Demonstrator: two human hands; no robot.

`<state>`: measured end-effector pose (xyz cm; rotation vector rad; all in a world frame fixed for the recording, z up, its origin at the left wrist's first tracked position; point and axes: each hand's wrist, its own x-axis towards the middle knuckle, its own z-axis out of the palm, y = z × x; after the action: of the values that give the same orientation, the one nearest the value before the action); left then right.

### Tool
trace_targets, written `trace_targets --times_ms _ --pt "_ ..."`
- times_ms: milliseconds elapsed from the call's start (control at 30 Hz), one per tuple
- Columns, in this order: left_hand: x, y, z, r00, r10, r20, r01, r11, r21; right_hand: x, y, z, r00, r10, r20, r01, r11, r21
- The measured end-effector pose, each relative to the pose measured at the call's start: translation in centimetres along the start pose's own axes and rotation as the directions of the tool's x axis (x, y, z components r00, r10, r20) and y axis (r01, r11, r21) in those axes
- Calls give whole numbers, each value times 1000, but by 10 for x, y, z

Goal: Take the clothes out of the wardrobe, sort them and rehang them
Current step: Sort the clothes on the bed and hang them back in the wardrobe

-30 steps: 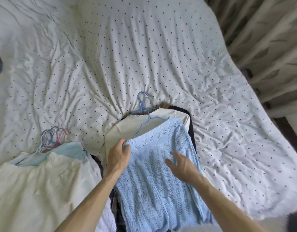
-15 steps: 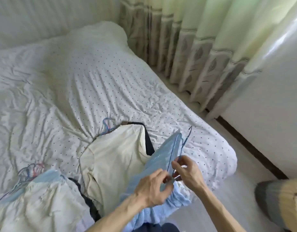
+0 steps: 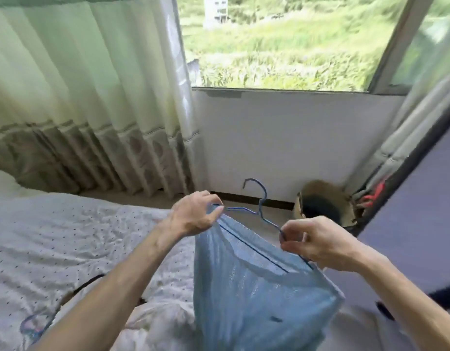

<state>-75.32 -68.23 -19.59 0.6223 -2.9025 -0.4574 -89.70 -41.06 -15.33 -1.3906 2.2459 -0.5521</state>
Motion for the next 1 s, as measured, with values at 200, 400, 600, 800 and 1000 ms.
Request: trace_targets --times_ms 200,400,600,800,1000 --pt "35 97 10 987 152 55 -120 919 -376 -78 63 -45 945 176 -276 -173 984 35" --pt "55 196 20 898 407 166 -250 783 -569 -122 86 -61 838 291 -461 -326 945 3" --pt "81 291 33 823 533 195 -305 706 -639 -162 103 -68 630 412 -658 -521 853 35" --pt "94 340 55 768 621 156 -374 633 -678 -234 134 -20 311 635 -707 -709 650 272" --pt "90 384 93 650 746 143 -496 559 -665 -285 113 29 210 794 -570 -767 496 408"
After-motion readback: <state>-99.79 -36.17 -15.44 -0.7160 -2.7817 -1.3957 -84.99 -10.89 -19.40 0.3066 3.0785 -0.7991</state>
